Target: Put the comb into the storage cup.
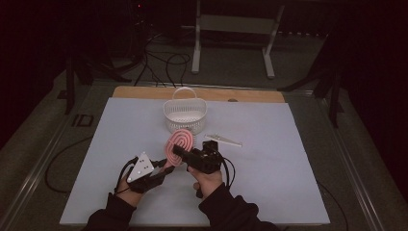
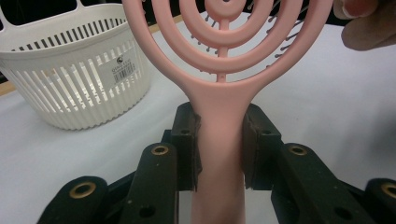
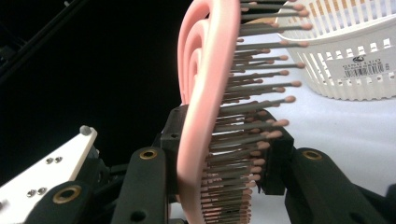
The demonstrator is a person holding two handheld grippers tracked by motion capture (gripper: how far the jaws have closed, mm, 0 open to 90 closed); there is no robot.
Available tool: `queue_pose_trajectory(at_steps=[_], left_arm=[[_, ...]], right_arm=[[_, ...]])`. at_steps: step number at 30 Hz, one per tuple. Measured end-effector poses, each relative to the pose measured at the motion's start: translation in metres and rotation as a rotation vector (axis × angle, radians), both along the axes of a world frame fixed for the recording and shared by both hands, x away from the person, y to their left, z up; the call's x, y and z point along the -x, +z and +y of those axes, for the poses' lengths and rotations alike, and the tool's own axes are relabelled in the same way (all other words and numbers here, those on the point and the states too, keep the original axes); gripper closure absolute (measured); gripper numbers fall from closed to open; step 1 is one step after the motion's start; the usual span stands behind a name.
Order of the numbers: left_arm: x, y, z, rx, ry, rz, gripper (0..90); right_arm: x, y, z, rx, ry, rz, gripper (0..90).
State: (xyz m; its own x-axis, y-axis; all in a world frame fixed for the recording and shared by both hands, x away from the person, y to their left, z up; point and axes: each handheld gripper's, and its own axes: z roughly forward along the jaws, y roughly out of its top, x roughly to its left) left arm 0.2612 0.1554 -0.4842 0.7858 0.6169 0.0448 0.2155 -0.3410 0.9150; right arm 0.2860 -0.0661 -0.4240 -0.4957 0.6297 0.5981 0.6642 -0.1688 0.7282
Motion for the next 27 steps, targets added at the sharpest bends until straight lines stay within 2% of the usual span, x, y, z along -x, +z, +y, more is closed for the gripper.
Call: queue_pose_trajectory(at_steps=[9,13,17,18,21,22,23,27], left_arm=[[-0.002,0.0,-0.001,-0.007,-0.012,0.024,70.8],[-0.003,0.001,0.0,0.005,-0.02,0.043,70.6],[-0.005,0.0,0.0,0.05,-0.022,0.081,69.5],[-0.005,0.0,0.0,0.052,-0.012,0.081,64.8],[-0.006,0.0,0.001,0.071,-0.005,0.096,64.2],[-0.006,0.001,0.002,0.077,0.0,0.098,60.5],[-0.006,0.001,0.003,0.084,0.001,0.103,60.5],[-0.007,0.002,0.005,0.095,0.005,0.12,50.7]], right_arm=[[0.0,-0.001,-0.001,0.014,0.009,-0.023,63.5],[0.001,-0.001,-0.001,0.019,0.013,-0.045,63.7],[0.0,0.001,-0.001,0.029,0.025,-0.067,63.8],[0.001,0.003,0.0,0.038,0.032,-0.087,63.9],[0.001,0.004,0.0,0.054,0.032,-0.111,63.9],[0.001,0.007,-0.001,0.058,0.032,-0.126,63.9],[0.001,0.007,-0.001,0.058,0.032,-0.126,63.9],[-0.001,0.009,-0.005,0.068,0.029,-0.151,63.9]])
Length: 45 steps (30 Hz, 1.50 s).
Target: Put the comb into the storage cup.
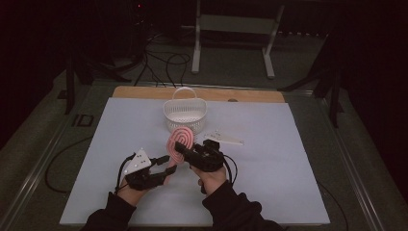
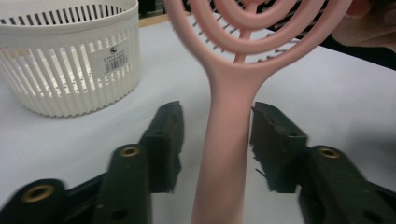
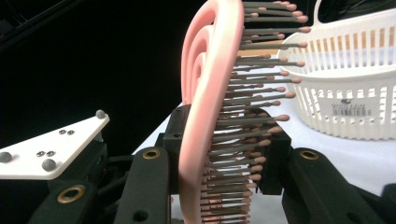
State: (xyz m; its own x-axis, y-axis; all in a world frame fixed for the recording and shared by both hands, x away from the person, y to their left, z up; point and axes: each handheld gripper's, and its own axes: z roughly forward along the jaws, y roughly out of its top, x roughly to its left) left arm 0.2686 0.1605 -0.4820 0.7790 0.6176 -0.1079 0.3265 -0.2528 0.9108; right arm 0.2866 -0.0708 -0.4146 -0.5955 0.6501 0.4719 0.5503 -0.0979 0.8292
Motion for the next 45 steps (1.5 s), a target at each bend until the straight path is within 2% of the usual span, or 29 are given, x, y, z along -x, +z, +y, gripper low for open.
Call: queue_pose_trajectory(at_steps=[7,10,12,19,25,28,29,31,33,36,41,45], left_arm=[[-0.001,0.001,0.0,-0.001,0.004,0.022,38.8],[-0.002,0.002,0.001,-0.002,0.005,0.027,35.2],[-0.001,0.003,0.0,-0.023,-0.009,0.027,30.4],[-0.002,0.005,0.004,-0.015,-0.02,0.044,24.7],[0.001,0.007,0.006,-0.014,-0.034,0.046,15.7],[0.001,0.006,0.008,-0.01,-0.035,0.048,14.8],[0.001,0.006,0.009,-0.004,-0.051,0.059,14.8],[0.002,0.006,0.012,0.002,-0.085,0.072,5.8],[0.004,0.005,0.012,-0.014,-0.083,0.057,2.8],[0.005,0.005,0.014,-0.021,-0.092,0.056,1.5],[0.005,0.003,0.019,-0.016,-0.102,0.081,1.4],[0.006,0.001,0.024,-0.016,-0.102,0.09,0.4]], right_arm=[[-0.002,0.01,-0.007,0.021,0.001,-0.059,64.0],[-0.003,0.012,-0.008,0.027,-0.002,-0.069,64.0],[-0.004,0.013,-0.011,0.031,-0.004,-0.077,64.0],[-0.007,0.015,-0.018,0.047,-0.002,-0.097,64.0],[-0.009,0.021,-0.028,0.07,-0.004,-0.129,64.0],[-0.01,0.023,-0.03,0.078,-0.004,-0.138,64.0],[-0.01,0.023,-0.031,0.076,-0.004,-0.142,64.0],[-0.011,0.026,-0.034,0.09,0.001,-0.158,64.1],[-0.012,0.027,-0.036,0.097,0.014,-0.167,64.0],[-0.013,0.028,-0.038,0.11,0.022,-0.176,64.1],[-0.015,0.028,-0.04,0.122,0.033,-0.185,64.0],[-0.017,0.028,-0.043,0.132,0.056,-0.21,64.1]])
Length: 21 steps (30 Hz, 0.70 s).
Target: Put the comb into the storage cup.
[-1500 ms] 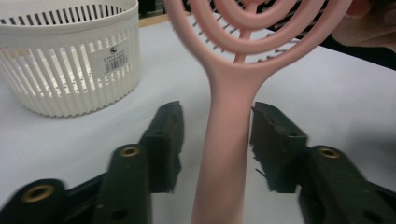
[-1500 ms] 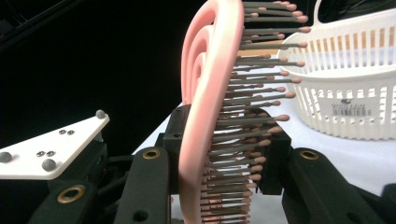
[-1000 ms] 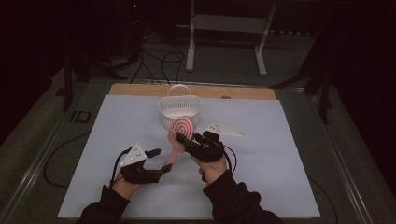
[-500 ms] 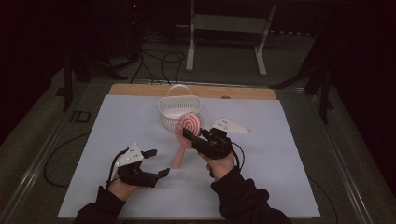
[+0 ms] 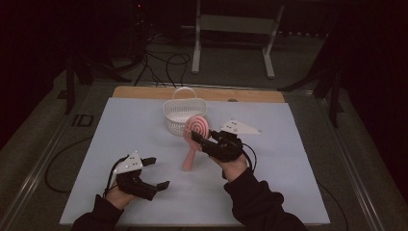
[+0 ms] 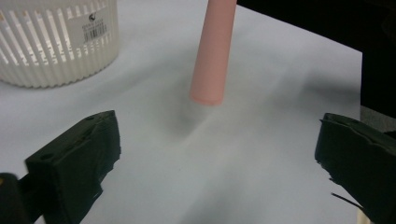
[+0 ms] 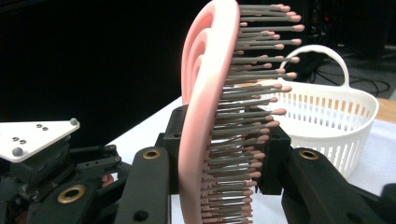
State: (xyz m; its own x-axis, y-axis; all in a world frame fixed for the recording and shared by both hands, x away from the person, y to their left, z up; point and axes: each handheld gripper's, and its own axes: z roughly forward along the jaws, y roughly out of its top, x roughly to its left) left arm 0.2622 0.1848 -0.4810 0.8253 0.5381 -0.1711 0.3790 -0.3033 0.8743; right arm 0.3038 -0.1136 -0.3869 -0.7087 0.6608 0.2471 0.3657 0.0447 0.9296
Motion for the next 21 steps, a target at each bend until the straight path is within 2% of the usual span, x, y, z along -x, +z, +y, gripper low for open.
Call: queue_pose_trajectory(at_steps=[4,13,21], left_arm=[[0.001,-0.002,0.004,0.002,-0.003,0.018,0.1],[0.007,-0.007,0.016,-0.02,0.009,0.043,0.1],[0.013,-0.012,0.026,-0.039,0.027,0.038,0.0]], right_arm=[[-0.002,0.002,-0.002,0.003,0.001,-0.011,64.0],[-0.003,0.01,-0.009,0.043,0.016,-0.074,64.0],[-0.005,0.015,-0.015,0.072,0.025,-0.11,64.1]])
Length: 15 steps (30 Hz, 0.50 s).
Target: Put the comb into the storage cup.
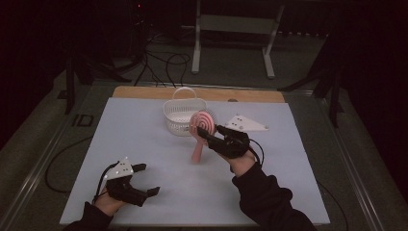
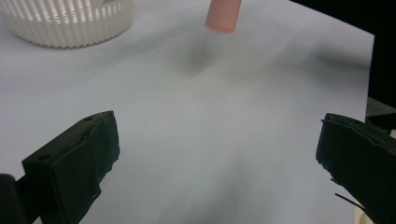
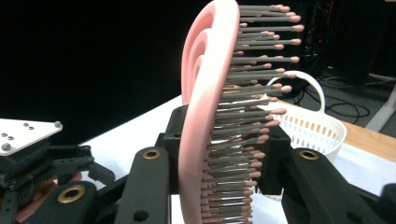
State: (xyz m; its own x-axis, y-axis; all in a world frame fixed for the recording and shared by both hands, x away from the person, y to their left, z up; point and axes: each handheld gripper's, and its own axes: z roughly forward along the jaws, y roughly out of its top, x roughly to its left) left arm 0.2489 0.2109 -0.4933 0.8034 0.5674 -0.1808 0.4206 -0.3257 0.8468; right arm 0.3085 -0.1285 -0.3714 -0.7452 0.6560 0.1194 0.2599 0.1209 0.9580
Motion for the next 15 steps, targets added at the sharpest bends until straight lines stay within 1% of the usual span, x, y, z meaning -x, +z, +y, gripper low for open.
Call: queue_pose_trajectory(at_steps=[3,4,5,6,10,11,15], left_arm=[[0.002,-0.002,0.005,0.004,0.004,-0.005,0.0],[0.004,-0.003,0.007,0.0,0.009,-0.006,0.0],[0.004,-0.003,0.007,0.0,0.009,-0.006,0.0],[0.004,-0.004,0.008,-0.01,0.015,-0.007,0.1],[0.005,-0.005,0.009,-0.009,0.026,-0.011,0.0],[0.006,-0.005,0.009,-0.014,0.031,-0.013,0.0],[0.007,-0.005,0.01,-0.008,0.043,-0.018,0.1]], right_arm=[[-0.001,0.002,-0.001,0.003,0.0,-0.005,64.1],[-0.002,0.004,-0.002,0.012,0.007,-0.022,64.1],[-0.002,0.004,-0.002,0.012,0.007,-0.022,64.1],[-0.003,0.005,-0.003,0.024,0.008,-0.039,64.1],[-0.004,0.008,-0.004,0.037,0.015,-0.053,64.0],[-0.005,0.009,-0.004,0.048,0.013,-0.069,64.1],[-0.007,0.012,-0.004,0.072,0.006,-0.099,64.0]])
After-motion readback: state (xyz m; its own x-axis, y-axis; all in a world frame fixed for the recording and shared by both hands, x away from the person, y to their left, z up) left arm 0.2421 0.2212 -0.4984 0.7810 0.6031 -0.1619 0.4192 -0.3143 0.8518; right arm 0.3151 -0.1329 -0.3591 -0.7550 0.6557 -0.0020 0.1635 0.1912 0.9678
